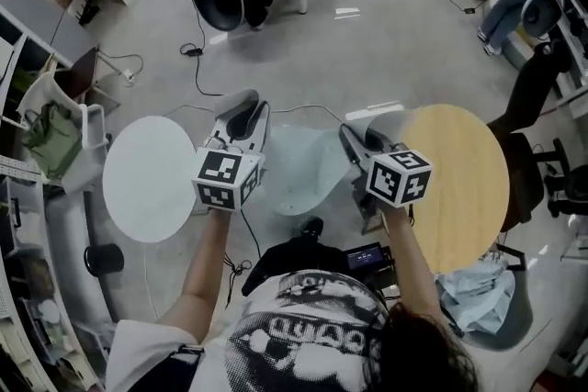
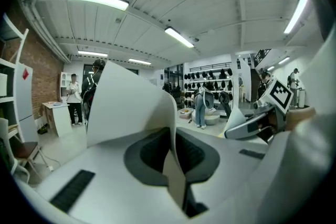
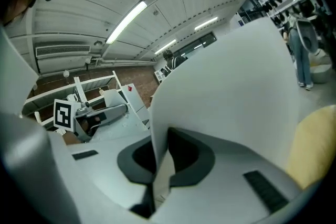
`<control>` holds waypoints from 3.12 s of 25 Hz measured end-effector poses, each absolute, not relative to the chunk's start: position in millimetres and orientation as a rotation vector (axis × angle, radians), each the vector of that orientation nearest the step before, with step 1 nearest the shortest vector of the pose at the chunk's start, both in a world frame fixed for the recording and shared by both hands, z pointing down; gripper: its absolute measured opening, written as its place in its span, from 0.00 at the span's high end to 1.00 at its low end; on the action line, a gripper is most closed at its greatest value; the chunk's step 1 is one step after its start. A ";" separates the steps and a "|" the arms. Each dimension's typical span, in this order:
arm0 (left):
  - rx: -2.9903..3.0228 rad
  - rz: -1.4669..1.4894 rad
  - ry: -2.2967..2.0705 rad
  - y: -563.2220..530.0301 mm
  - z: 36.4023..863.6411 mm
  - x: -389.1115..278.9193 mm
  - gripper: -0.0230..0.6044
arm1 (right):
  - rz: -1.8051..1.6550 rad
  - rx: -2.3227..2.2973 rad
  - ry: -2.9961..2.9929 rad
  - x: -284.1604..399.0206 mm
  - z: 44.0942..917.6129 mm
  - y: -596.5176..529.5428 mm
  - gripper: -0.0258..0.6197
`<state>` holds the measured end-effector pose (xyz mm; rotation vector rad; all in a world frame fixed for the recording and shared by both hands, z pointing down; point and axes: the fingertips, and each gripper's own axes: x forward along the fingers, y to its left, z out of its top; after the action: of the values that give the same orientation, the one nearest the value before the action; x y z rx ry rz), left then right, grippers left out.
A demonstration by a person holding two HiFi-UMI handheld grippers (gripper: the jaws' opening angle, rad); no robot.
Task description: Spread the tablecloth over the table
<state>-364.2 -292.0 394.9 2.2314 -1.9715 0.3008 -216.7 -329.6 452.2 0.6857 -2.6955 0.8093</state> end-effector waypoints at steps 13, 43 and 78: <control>2.451 0.012 -1.831 -444.8 334.1 -294.8 0.94 | 0.584 1.113 -2.724 -101.3 367.7 -508.1 0.95; 2.623 -0.173 -1.247 -555.9 308.2 47.2 0.94 | 0.471 1.636 -2.573 332.4 295.7 -599.6 0.94; 2.494 0.105 -0.992 -383.8 448.3 -53.1 0.94 | 1.206 2.409 -2.080 275.1 494.0 -201.3 0.95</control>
<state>-53.1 -383.8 448.3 2.4943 -0.9924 0.1054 275.1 -201.3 494.0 2.4087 -2.0797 1.2065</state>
